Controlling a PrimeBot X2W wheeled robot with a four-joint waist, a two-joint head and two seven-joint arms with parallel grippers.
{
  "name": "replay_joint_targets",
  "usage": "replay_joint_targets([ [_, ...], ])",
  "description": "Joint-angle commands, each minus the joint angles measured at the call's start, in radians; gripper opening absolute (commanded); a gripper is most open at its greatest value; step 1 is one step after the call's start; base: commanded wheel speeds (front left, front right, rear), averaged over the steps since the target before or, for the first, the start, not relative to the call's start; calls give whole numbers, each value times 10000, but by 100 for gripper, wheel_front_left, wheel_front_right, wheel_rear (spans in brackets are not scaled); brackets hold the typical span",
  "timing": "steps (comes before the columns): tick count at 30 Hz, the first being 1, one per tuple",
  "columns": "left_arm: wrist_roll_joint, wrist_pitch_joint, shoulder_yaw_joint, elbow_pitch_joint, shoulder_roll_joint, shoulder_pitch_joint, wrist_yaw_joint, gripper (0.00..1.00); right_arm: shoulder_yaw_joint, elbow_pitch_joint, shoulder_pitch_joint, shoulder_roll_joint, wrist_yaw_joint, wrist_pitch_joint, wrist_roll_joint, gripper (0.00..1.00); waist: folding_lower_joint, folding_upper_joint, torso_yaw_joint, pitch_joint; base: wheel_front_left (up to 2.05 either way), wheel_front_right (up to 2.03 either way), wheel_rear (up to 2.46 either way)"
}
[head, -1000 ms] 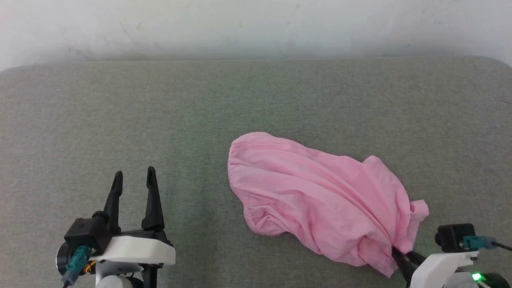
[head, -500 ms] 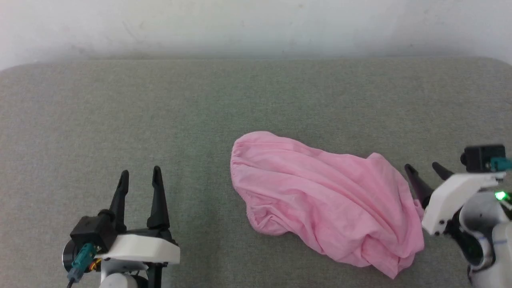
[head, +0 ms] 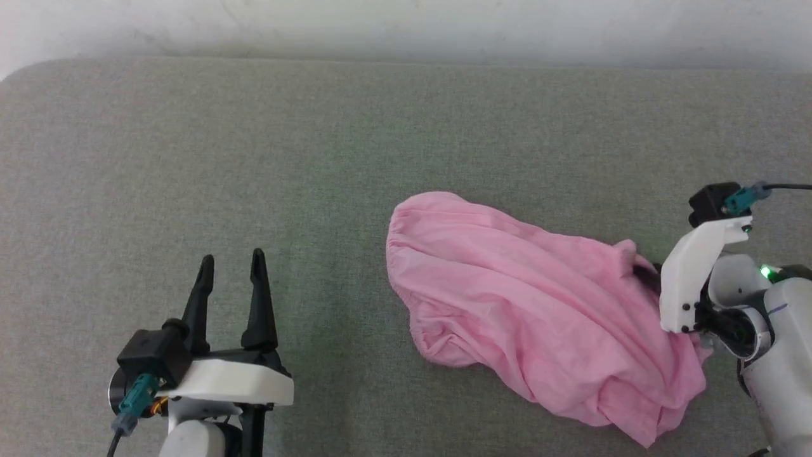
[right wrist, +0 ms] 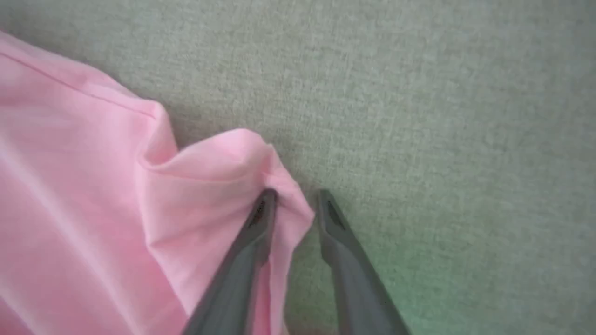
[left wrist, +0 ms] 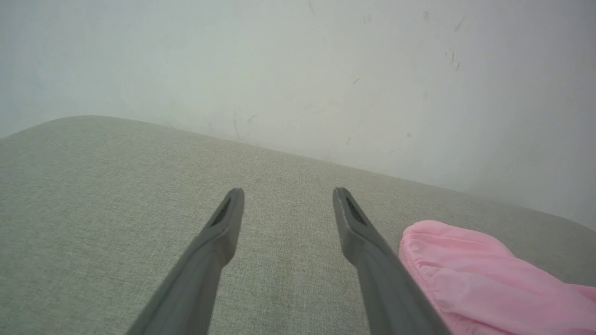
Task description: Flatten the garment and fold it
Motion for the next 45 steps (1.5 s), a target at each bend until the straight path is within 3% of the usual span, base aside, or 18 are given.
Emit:
replay_joint_targets([
  [1,109,-47,76,35,-31,-155,-62,100,198,190,82,94,-4,-352,20,0,0,-1,-26,45,0,0,0],
  [7,217,-47,145,66,-84,-233,-131,100,-1098,276,-777,-361,-4,-2596,-593,0,0,-1,-105,73,0,0,0],
  [14,263,-47,92,147,-130,-318,-237,100,-2424,1625,-819,-187,-4,-3504,-1526,0,0,-1,-44,164,0,0,0],
  [15,267,-47,98,174,-135,-319,-244,100,-2458,1792,-774,-69,-4,-3674,-1598,14,0,-1,-39,168,0,0,0],
  [16,269,-47,117,195,-139,-315,-244,100,-2446,1882,-743,40,-4,-3904,-1644,49,0,-1,-50,172,0,0,0],
  [17,272,-47,145,221,-143,-299,-236,100,-2398,1898,-719,101,-4,-4237,-1747,100,0,-1,-78,161,0,0,0],
  [24,439,-47,306,453,-107,-204,-189,100,-2589,1225,-220,409,-4,-7510,-2545,100,0,-1,-387,-256,0,0,0],
  [29,496,-17,293,593,12,-291,-209,100,-2457,-48,807,932,-4,-8784,-3069,100,0,-1,-652,-595,0,0,0],
  [33,439,305,145,750,91,-613,-344,100,-2099,-1508,2028,1484,-4,-8908,-3249,100,0,-1,-832,-733,0,0,0],
  [39,383,1355,-509,1254,132,-1958,-795,100,-1951,-3576,3504,2161,-4,-8244,-3227,100,0,-1,-1175,-575,0,0,0],
  [45,172,3393,-1544,2754,101,-4197,-1255,100,-1773,-5014,4056,2433,-4,-7722,-3295,100,0,-1,-1619,-30,0,0,0],
])
